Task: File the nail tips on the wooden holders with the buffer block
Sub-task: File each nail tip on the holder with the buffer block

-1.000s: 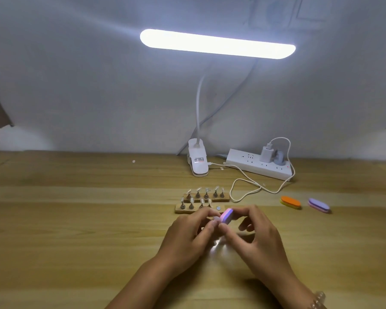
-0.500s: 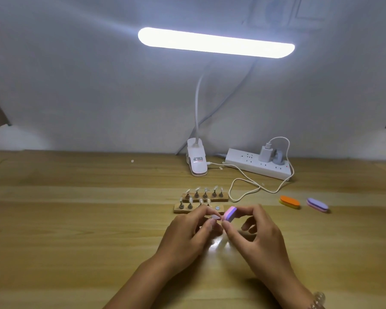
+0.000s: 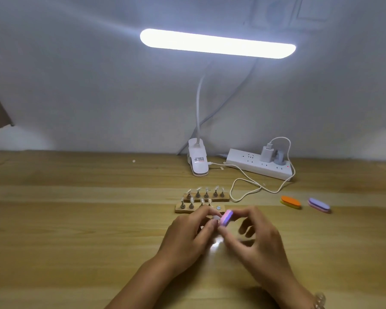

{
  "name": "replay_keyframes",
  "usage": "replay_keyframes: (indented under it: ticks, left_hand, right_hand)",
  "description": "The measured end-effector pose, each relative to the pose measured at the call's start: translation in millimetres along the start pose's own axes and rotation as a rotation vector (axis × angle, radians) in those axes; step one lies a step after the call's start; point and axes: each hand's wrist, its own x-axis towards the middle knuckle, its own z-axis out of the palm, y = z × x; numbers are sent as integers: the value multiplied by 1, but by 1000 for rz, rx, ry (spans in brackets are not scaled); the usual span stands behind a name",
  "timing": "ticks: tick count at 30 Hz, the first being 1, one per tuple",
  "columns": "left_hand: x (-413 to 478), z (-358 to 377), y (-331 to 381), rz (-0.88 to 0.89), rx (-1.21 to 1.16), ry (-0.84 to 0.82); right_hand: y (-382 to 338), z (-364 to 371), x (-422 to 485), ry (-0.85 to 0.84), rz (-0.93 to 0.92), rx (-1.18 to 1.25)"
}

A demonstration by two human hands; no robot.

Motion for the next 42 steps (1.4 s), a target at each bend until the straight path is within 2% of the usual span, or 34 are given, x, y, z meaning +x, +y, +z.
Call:
replay_keyframes:
  ticks: [2,5,9,11,13,15,17,20,22,23,25,27,30,31,34,36,37,40,42]
  left_hand:
    - [-1,1,0,4,-5,-3]
    - [0,0,-1,2,-14,11]
    - [-1,2,-2,24,9,-1]
    - [-1,1,-2,25,13,1]
    - [0,0,-2,12,-4,0]
    - [-1,0,-1,13,8,-3]
    - [-2,0,0,23,33,-8]
    - [-1,0,0,6,4,3]
    - [-1,1,-1,-10,-28,5]
    - [-1,1,-2,-20,-46,-5]
    - [-1,2,-2,-55,-114,-15]
    - [0,2,-3,-99,-188,5]
    - [1,0,-2,-147,-280,6]
    - [1,0,-1,-163,-317,-3]
    - [1,-3,3,-206,-440,-29]
    - [2,-5,5,-209,-484,-43]
    - [3,-6,5,-198,-474,-45]
    - [3,-9,5,-190,-450,-40]
    - [3,-11,5,-215,-461,-18]
  right_hand:
    - [1,-2,3,34,37,-41]
    - [-2,1,0,-118,-24,-4]
    - [3,-2,4,17,91,25]
    - [0,-1,1,-48,34,-23]
    - [-3,2,-2,-112,4,37]
    - [-1,0,1,-58,57,80]
    - [2,-2,4,-11,90,26]
    - [-3,1,0,-148,53,81]
    - [-2,-2,0,-79,76,114]
    - [3,-6,1,4,101,73]
    - [15,-16,7,116,144,-193]
    - [25,-22,9,102,198,-449]
    - [34,-22,9,16,363,-580]
    - [34,-22,9,26,359,-598]
    - [24,-22,8,51,124,-493]
    - [10,-17,8,-90,-66,-313]
    - [4,-12,9,-169,-103,-205]
    - [-5,-2,16,-252,-38,72]
    - [-7,-2,21,-261,36,146]
